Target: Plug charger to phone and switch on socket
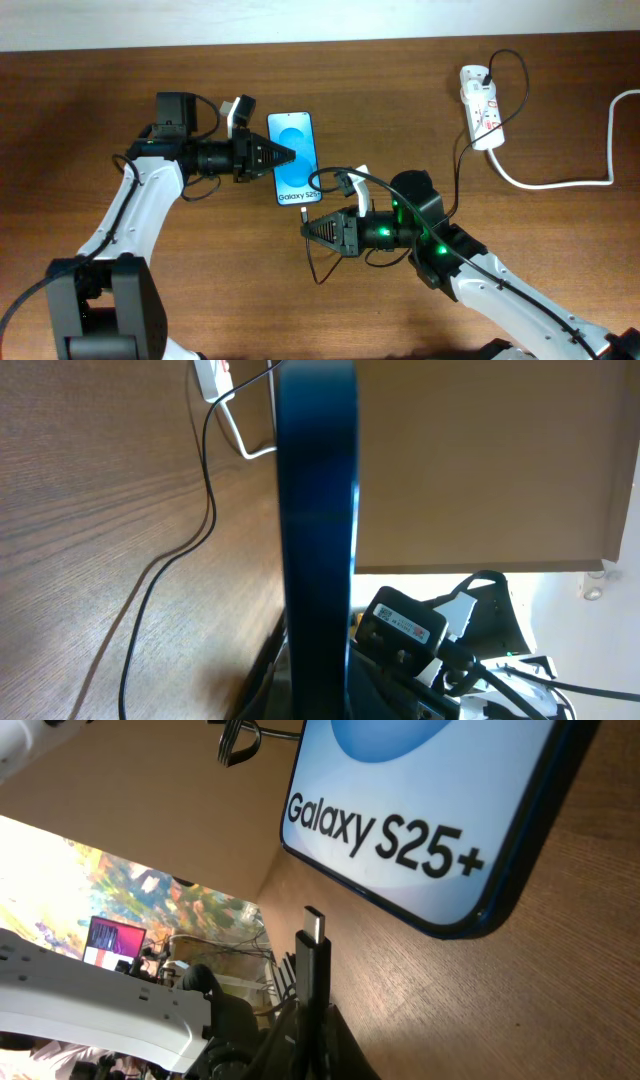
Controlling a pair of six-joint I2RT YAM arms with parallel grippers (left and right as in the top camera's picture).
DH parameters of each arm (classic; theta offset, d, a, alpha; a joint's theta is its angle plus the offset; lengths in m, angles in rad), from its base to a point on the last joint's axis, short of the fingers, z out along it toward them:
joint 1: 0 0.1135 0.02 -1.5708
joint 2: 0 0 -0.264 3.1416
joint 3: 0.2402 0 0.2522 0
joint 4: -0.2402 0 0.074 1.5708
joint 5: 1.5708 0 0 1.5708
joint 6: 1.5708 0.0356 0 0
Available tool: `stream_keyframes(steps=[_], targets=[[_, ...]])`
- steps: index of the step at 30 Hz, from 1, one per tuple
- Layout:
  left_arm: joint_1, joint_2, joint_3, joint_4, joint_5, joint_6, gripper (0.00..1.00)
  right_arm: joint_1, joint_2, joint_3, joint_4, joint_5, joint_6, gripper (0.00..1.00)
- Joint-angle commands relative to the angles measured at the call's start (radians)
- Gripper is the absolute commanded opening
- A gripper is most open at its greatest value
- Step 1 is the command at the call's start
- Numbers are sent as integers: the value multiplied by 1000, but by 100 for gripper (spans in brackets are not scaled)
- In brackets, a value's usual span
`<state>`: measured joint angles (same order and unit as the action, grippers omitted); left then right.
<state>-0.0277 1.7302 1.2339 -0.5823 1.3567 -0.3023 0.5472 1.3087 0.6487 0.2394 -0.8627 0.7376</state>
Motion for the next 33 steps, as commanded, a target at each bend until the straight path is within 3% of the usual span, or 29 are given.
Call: stream_keyframes(steps=[1,20,33], targets=[[3,-2,8,6,70,20,0,-2,10,-2,4,-16,0,4],[3,-2,8,6,72,20,0,-3,41,-2,78,-42,3,4],[3,-2,8,6,72,20,0,-3,41,-2,72,-26,112,4]])
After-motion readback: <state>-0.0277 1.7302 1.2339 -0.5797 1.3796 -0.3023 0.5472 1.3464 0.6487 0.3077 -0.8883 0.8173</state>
